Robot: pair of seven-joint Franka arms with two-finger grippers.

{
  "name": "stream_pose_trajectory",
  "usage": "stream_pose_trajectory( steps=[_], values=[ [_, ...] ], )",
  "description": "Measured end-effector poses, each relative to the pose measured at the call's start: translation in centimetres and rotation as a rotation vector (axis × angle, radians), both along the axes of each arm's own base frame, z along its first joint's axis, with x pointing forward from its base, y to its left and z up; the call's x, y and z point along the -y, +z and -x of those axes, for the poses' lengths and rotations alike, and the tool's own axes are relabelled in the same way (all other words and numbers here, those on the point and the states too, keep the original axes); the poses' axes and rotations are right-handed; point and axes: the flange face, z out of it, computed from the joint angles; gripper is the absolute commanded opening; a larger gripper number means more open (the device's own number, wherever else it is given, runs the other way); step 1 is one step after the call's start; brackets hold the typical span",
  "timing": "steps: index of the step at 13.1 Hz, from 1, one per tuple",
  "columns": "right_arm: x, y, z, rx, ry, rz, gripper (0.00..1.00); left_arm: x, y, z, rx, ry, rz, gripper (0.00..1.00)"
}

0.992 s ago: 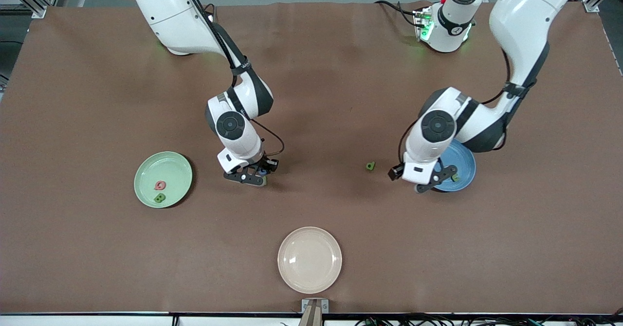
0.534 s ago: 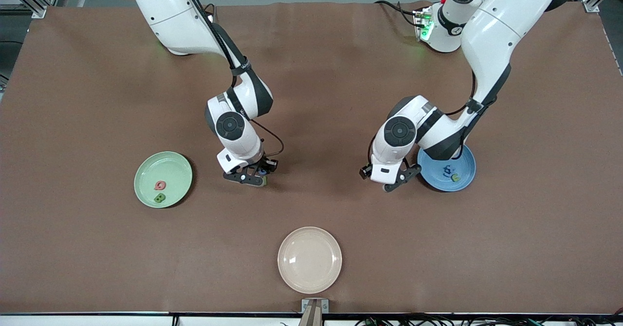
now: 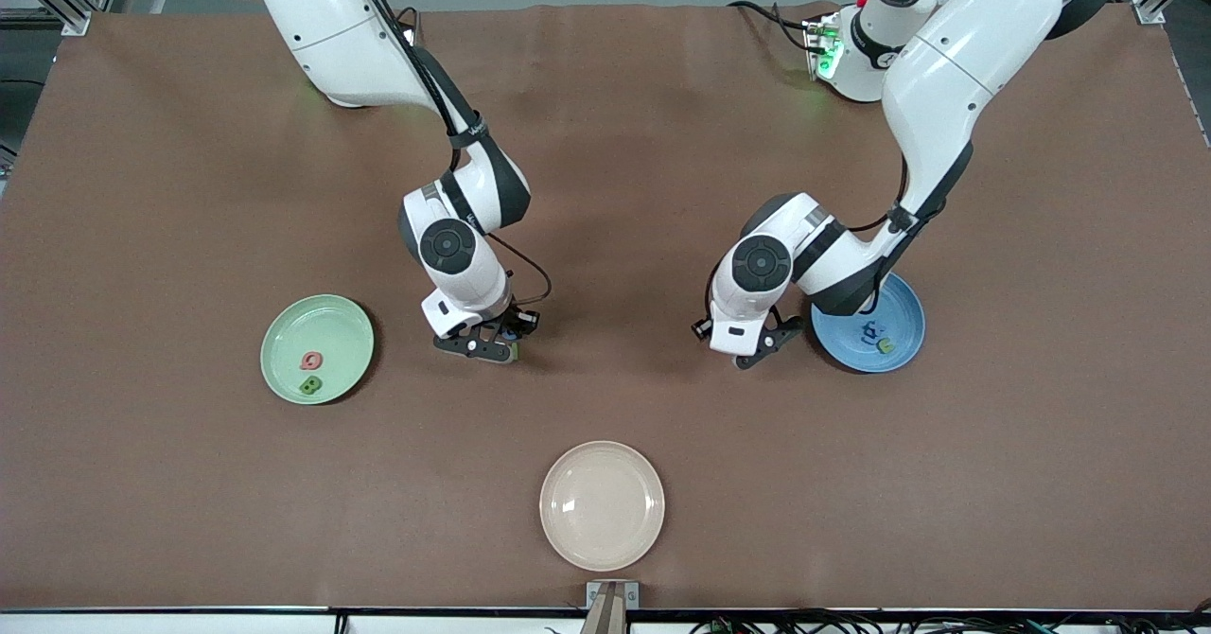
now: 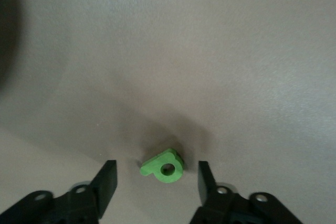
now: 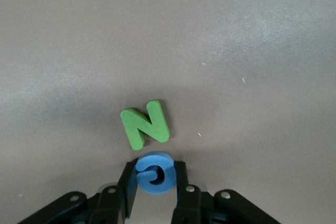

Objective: Sort upper and lower case letters into plates
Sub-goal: 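Place the G on the green plate while the left gripper grasps the P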

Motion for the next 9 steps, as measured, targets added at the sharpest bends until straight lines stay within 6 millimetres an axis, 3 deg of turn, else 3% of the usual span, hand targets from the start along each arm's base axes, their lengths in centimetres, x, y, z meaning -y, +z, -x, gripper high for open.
stream_pose_trajectory(
  steps=[5, 9],
  values=[
    [1.0, 0.5, -0.7, -0.012, -0.016, 0.014, 0.10, 0.2, -0.5, 0.2, -0.008, -0.001, -0.001, 0.54],
    [4.4, 3.9, -2.8, -0.041, 0.000, 0.022, 0.10, 0.1, -0.6, 0.2, -0.010, 0.000, -0.002, 0.46]
  ],
)
